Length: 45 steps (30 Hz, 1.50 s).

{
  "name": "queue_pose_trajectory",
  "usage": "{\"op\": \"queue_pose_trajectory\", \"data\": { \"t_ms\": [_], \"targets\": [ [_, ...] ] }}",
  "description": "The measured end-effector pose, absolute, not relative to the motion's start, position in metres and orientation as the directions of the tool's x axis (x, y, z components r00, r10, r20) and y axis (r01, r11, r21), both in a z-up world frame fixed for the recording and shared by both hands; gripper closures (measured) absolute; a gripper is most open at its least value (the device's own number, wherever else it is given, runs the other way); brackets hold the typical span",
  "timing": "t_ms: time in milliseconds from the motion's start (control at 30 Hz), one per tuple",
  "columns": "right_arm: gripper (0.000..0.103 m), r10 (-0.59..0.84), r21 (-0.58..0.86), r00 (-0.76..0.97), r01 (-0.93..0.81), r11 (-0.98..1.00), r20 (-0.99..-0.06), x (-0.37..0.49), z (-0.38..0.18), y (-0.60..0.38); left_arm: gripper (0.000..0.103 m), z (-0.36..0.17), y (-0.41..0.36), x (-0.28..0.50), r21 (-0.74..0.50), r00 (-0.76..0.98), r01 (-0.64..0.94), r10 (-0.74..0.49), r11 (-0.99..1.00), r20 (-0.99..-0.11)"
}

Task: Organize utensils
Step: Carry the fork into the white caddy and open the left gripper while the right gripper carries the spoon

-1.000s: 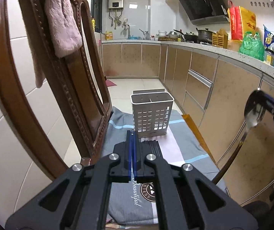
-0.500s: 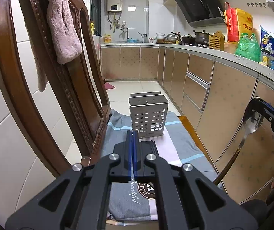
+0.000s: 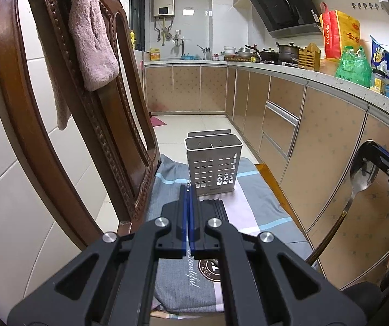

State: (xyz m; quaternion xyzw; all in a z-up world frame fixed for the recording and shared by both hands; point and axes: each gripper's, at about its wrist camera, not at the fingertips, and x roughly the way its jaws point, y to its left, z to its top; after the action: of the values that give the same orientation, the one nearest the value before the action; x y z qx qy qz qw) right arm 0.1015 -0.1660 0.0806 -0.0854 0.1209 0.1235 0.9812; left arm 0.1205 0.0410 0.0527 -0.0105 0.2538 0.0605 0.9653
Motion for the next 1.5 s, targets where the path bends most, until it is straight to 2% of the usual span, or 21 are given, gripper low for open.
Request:
{"op": "queue_pose_trajectory", "data": {
  "t_ms": [200,367,600,767,867,1133,1333,1500],
  "targets": [
    [0.1,0.216,-0.125,0.944,-0.252,0.96,-0.251,0.104,0.077,-0.172,0.102,0.058,0.043,0.129,0.013,0.864,-0.128,0.118,0.992,-0.49],
    [0.1,0.208,-0.107,0.944,-0.242,0.964,-0.256,0.116,0.071,-0.182,0.102,0.092,0.054,0.16,0.008,0.887,-0.141,0.13,0.99,-0.444],
    [0.1,0.197,-0.078,0.949,-0.222,0.972,-0.248,0.14,0.063,-0.195,0.102,0.153,0.068,0.242,0.018,0.921,-0.214,0.208,0.977,-0.328],
    [0.1,0.185,-0.053,0.953,-0.203,0.978,-0.239,0.159,0.053,-0.203,0.102,0.165,0.076,0.313,0.053,0.917,-0.278,0.281,0.959,-0.282],
    [0.1,0.181,-0.039,0.954,-0.196,0.98,-0.24,0.171,0.043,-0.206,0.102,0.154,0.079,0.349,0.074,0.907,-0.296,0.305,0.952,-0.292],
    [0.1,0.195,-0.015,0.94,-0.208,0.978,-0.281,0.198,0.017,-0.206,0.102,0.067,0.071,0.433,0.188,0.871,-0.305,0.353,0.934,-0.34],
    [0.1,0.201,0.001,0.939,-0.209,0.978,-0.279,0.202,0.011,-0.208,0.102,0.011,0.068,0.455,0.179,0.856,-0.316,0.361,0.932,-0.37],
    [0.1,0.212,0.008,0.933,-0.219,0.976,-0.29,0.204,0.008,-0.206,0.101,-0.014,0.058,0.462,0.179,0.85,-0.305,0.353,0.935,-0.39]
  ]
}}
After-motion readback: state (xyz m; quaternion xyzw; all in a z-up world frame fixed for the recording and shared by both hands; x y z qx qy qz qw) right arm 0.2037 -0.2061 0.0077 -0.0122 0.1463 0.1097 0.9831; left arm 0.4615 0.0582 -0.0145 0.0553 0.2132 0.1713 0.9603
